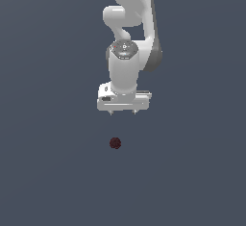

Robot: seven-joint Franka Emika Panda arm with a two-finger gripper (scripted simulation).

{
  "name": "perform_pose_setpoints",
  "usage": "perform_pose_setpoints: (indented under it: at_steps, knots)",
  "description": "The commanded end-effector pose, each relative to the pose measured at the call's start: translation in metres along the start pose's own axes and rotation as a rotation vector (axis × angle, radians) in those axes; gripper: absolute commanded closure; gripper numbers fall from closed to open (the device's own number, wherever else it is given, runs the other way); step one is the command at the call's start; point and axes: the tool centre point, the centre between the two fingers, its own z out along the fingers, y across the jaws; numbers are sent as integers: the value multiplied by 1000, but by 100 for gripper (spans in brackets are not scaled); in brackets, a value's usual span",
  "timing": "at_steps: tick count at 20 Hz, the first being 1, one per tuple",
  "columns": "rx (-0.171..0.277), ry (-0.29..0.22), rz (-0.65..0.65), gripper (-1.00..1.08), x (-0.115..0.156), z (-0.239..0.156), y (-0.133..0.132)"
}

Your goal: Pick up the object and move it to a goal position.

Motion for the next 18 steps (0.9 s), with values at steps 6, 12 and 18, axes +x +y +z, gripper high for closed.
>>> perform_pose_setpoints:
  at_steps: [6,12,18]
  knots:
    - [2,6,0,-92,0,-2,-4]
    - [5,13,11,-92,-1,-5,-8]
    - [3,12,-12,-92,0,-3,-7]
